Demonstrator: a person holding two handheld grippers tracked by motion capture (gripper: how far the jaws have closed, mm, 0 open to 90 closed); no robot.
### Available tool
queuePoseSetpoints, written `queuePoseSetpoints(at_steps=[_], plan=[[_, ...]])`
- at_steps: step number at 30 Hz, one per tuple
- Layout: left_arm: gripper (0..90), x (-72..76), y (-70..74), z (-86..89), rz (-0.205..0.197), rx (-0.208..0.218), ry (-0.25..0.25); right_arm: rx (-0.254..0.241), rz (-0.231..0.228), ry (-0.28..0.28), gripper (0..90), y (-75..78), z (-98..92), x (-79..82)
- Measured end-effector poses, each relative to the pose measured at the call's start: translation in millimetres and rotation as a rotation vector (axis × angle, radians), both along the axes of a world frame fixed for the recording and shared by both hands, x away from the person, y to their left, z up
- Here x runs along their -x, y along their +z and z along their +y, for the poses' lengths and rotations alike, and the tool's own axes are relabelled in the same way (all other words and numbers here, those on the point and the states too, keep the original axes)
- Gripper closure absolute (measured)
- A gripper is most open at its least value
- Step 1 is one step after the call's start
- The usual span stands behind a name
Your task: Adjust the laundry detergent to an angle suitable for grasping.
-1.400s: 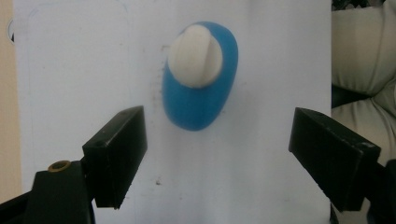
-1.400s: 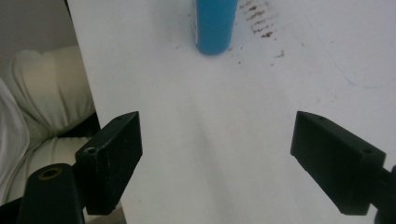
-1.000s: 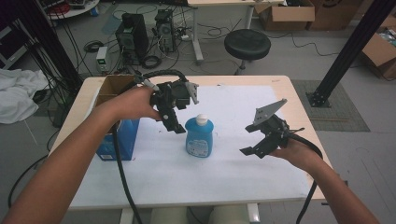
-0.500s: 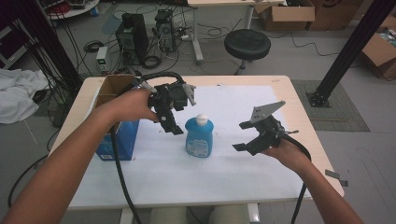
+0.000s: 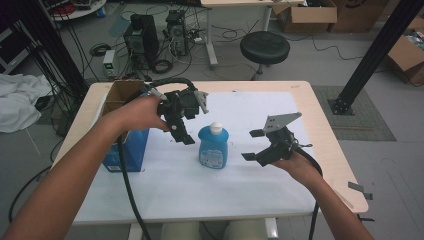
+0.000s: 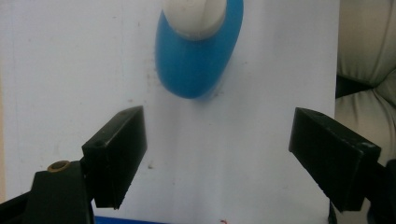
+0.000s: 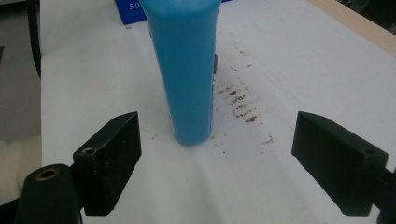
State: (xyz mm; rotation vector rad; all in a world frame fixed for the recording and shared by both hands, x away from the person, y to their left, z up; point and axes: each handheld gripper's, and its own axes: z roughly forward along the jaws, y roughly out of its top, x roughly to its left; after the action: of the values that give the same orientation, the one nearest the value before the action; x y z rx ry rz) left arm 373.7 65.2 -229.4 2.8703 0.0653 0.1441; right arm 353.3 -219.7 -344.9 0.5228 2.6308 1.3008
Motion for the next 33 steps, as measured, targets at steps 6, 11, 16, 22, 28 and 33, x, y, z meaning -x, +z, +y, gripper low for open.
queuePoseSetpoints(at_steps=[6, 11, 16, 22, 28, 33], plan=[[19.9, -0.4, -0.7, 0.2, 0.001, -0.002, -0.001, -0.053, -0.010, -0.002, 15.3, -5.2, 4.3, -0.7], [19.9, -0.6, -1.1, 1.6, 0.002, 0.000, 0.003, -0.079, -0.016, -0.003, 15.3, -13.2, 12.6, -1.7], [19.9, -1.0, -1.1, 2.7, 0.001, 0.002, 0.004, -0.115, -0.026, 0.002, 15.3, -18.3, 20.4, -4.6], [19.9, -1.5, -1.6, 3.5, 0.002, 0.004, 0.005, -0.143, -0.039, 0.013, 15.3, -25.3, 32.3, -6.2], [19.9, -2.2, -1.9, 4.2, 0.001, 0.004, 0.007, -0.155, -0.046, 0.013, 15.2, -29.2, 42.3, -8.5], [19.9, -2.4, -2.4, 3.7, 0.003, 0.004, 0.007, -0.176, -0.045, 0.014, 15.2, -31.4, 50.1, -10.6]])
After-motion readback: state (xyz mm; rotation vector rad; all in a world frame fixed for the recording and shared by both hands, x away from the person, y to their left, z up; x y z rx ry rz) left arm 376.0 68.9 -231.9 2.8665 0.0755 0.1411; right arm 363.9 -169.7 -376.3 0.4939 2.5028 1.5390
